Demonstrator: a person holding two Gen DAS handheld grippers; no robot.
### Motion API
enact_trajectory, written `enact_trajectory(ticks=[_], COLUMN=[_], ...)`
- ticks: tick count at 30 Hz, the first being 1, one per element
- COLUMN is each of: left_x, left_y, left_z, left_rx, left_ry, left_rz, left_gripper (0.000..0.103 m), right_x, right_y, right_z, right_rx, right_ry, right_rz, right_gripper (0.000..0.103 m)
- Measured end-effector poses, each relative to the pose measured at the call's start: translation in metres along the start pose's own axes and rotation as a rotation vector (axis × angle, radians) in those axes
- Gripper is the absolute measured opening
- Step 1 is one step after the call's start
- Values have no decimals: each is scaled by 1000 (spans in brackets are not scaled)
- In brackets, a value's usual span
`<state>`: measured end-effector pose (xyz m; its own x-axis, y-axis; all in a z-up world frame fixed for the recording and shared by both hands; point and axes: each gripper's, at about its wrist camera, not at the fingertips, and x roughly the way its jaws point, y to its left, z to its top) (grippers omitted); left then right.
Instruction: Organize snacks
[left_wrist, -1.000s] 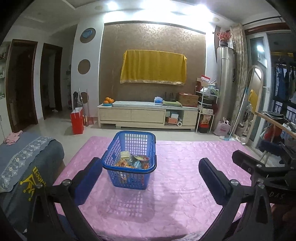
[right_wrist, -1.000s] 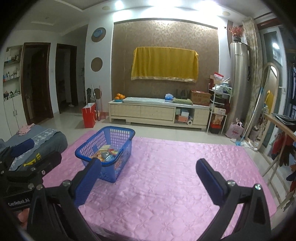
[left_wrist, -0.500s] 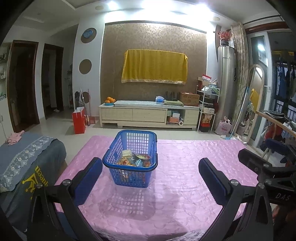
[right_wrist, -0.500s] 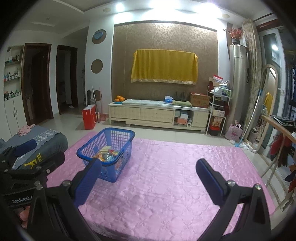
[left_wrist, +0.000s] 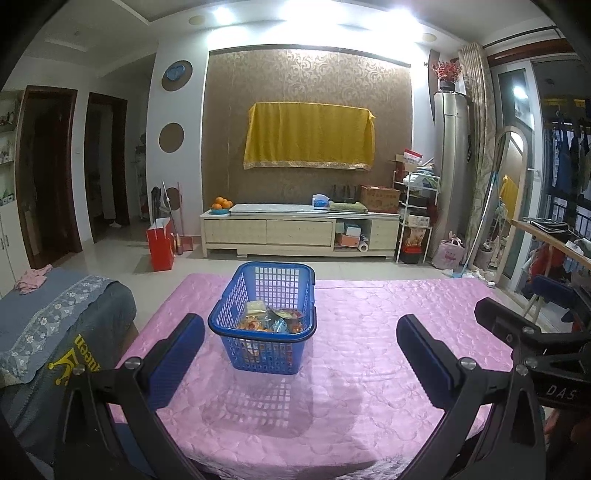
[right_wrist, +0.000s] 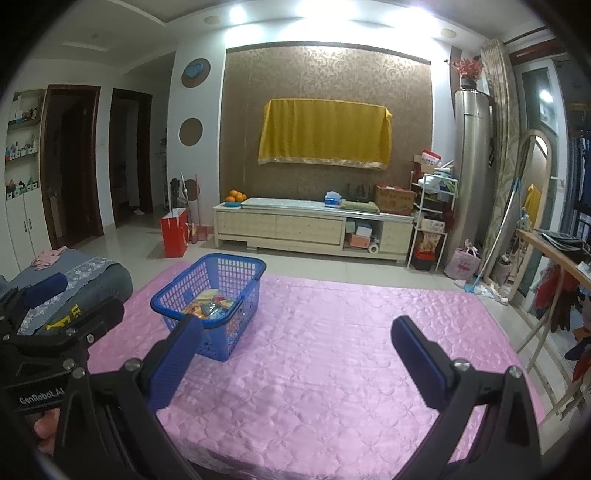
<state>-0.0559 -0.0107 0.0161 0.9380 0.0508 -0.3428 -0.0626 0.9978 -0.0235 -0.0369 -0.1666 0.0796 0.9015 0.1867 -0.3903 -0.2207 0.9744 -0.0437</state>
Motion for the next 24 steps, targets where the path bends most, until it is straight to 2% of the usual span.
enact_trajectory(ticks=[5, 24], left_x=[1, 4], left_y=[-1, -3], left_z=[-1, -4], left_rx=[0, -8], left_ry=[0, 30], left_rz=[0, 6], left_gripper=[103, 103], right_x=[-5, -1], right_y=[6, 3], right_z=[-1, -4], right_rx=[-37, -18], right_ry=[-30, 6], right_rz=[-46, -25], right_gripper=[103, 103])
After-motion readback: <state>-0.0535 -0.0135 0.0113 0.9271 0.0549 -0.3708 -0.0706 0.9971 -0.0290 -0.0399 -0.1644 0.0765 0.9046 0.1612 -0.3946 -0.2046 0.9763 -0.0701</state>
